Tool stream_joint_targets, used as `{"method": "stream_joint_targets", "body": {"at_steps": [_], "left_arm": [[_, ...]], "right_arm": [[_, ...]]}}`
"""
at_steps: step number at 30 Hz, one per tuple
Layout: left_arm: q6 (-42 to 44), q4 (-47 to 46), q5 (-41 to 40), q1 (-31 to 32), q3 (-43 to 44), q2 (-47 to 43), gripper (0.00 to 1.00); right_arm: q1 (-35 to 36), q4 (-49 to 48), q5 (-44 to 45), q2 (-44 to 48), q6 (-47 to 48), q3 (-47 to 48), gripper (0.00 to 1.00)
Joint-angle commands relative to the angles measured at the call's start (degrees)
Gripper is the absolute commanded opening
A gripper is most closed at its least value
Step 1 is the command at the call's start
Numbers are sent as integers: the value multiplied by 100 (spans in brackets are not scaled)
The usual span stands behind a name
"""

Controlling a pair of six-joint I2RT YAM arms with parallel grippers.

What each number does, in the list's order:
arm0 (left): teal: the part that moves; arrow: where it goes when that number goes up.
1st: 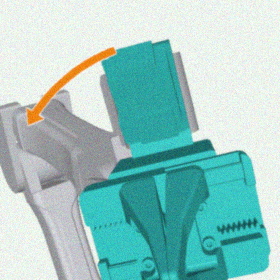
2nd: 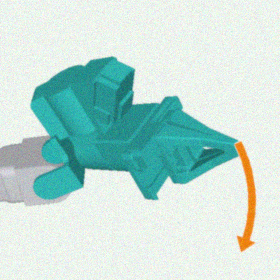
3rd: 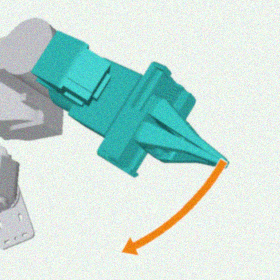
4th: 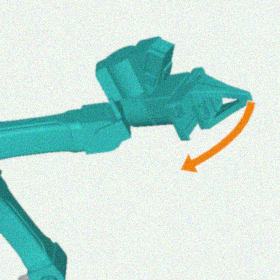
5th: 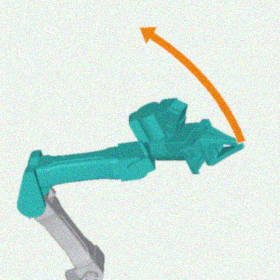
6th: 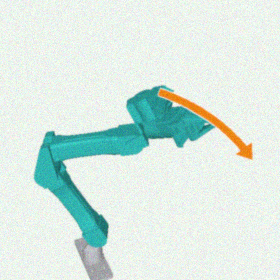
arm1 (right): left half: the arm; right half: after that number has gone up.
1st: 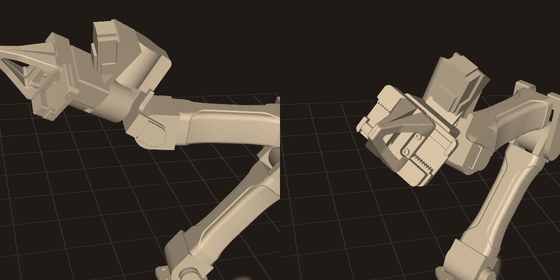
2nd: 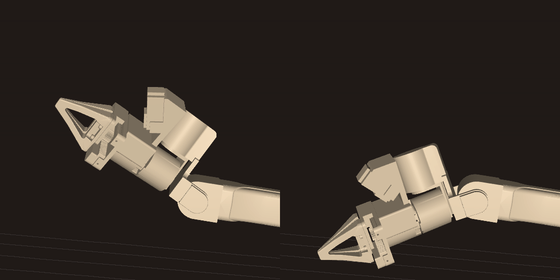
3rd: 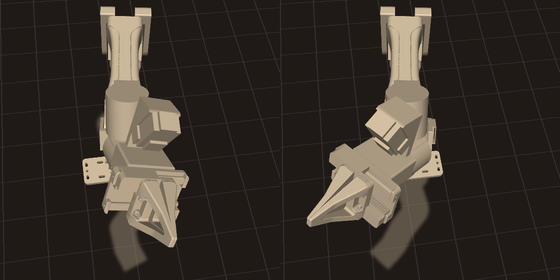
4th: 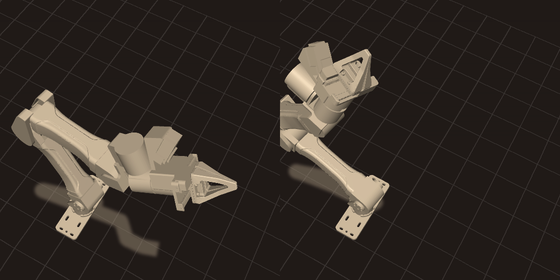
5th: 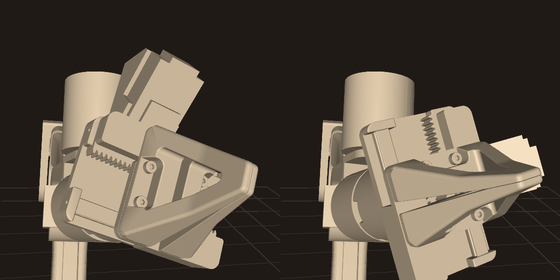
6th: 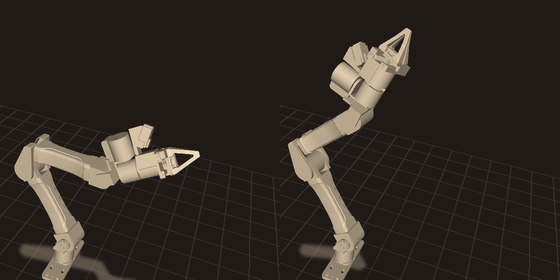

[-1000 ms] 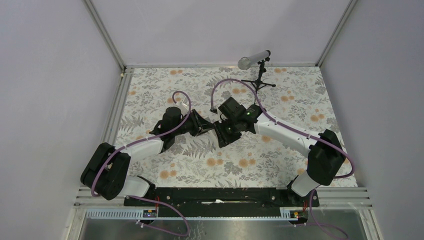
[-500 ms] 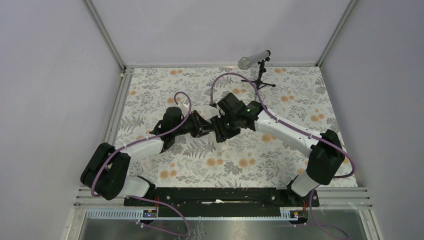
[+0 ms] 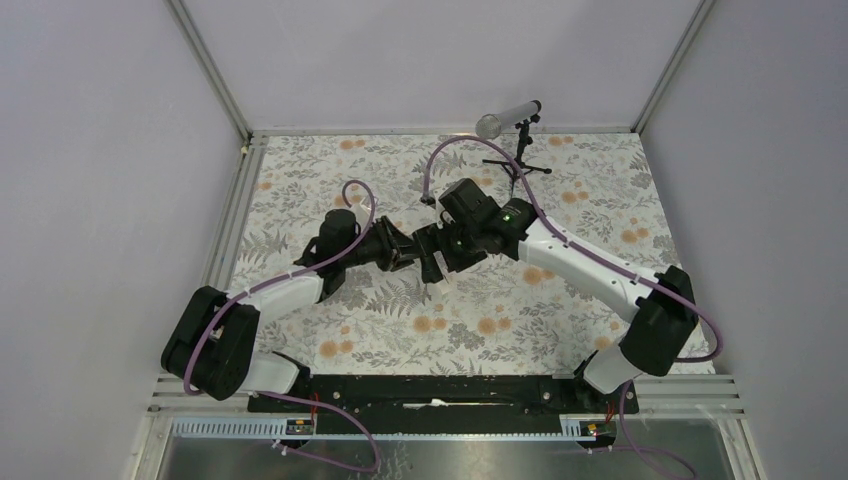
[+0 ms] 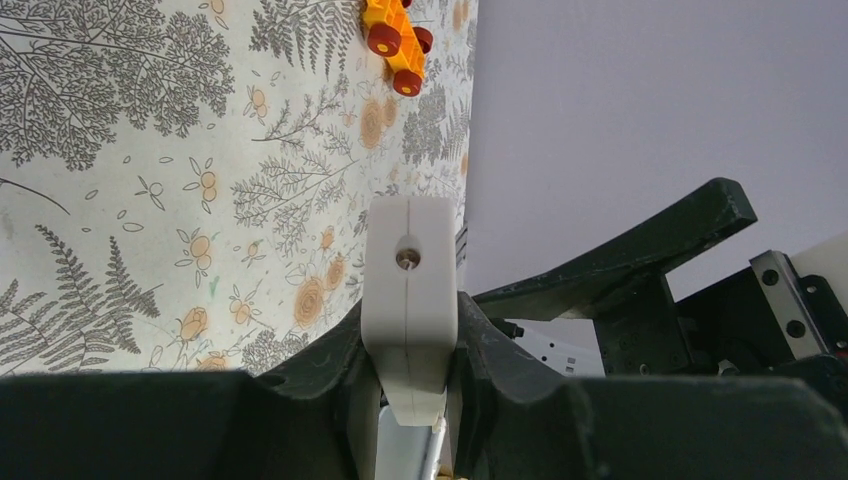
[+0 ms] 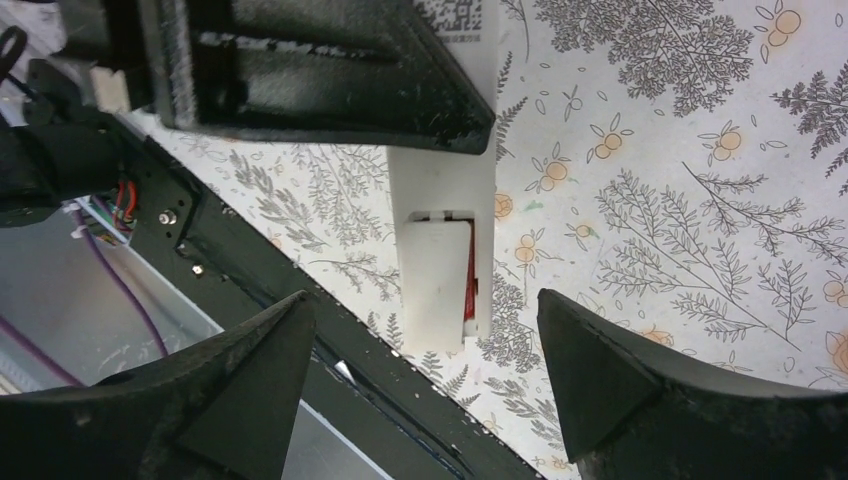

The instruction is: Load the batteries into the remote control

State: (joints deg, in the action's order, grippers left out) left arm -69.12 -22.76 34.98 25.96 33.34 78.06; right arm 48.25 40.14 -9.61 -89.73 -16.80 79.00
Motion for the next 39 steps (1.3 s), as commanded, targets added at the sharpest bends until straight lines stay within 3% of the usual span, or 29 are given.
{"method": "stream_joint_targets", "body": {"at_steps": [1,11,18,30,39], "left_arm": [[-197,-427,570,-102,364,-215,0],[-17,-538,1513,-248,528,-205,0],[6,-598,1828,-266,615,-201,0],[-88,-536,1864,-275,726,-194,0],[18,-350,1872,-275,755,-206,0]], "right_arm": [[-21,-6,-386,402,-46,60,89],[-105,-77,-1058,602,-86,-211,86],[-119,-269,-1435,665,-116,-297,67],[-127,-230,-1314,639,-87,-359,57],[-116,-209,-1341,608,-39,-341,43]]}}
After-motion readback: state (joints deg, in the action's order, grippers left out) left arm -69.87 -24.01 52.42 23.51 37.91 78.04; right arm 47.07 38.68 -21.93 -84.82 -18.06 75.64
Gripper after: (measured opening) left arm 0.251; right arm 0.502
